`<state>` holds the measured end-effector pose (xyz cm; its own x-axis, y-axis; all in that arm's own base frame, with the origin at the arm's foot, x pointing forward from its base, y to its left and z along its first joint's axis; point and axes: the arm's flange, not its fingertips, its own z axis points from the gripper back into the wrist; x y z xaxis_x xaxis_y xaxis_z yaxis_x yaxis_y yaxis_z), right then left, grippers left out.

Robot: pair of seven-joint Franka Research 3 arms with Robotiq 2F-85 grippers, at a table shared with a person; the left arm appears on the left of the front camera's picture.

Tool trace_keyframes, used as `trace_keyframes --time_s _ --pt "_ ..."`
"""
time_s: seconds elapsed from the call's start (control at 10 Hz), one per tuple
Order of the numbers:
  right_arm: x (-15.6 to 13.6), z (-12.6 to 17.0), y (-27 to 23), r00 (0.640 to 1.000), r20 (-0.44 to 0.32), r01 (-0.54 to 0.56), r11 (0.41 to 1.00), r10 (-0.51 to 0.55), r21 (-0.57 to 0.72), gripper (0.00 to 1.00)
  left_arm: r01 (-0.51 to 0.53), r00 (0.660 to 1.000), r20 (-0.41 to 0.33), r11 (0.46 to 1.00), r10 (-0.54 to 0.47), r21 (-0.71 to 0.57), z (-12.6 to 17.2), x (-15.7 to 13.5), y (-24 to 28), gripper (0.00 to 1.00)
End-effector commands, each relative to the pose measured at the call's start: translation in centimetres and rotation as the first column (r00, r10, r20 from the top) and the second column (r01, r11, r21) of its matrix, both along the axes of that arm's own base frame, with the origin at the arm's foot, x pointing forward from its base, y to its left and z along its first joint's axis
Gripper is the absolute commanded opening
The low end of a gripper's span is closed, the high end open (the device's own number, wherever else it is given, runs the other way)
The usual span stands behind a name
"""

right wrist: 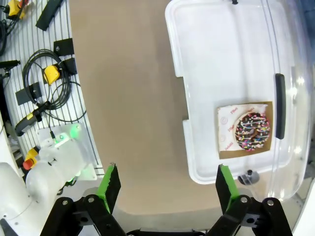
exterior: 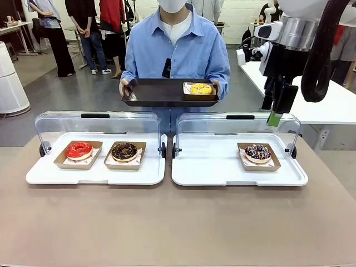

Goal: Provide the desired donut to the person.
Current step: Pick up and lift the Paper togo box containing the Donut pointed at by the person.

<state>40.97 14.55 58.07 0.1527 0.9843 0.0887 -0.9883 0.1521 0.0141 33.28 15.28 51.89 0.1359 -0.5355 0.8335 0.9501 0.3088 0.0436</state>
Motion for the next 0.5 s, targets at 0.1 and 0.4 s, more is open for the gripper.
trace_keyframes --time_s 0.1,0.4 --pt "-0.12 0.11 0.01 1.0 -0.006 0.001 1.0 -0.001 -0.002 1.0 0.001 1.0 0.005 1.0 -0.001 -0.008 0.06 -0.14 0.07 1.0" --pt "-0.12 0.11 0.01 1.0 -0.006 0.001 1.0 -0.001 -0.002 1.0 0.001 1.0 0.005 1.0 -0.001 -0.008 0.06 -0.14 0.07 1.0"
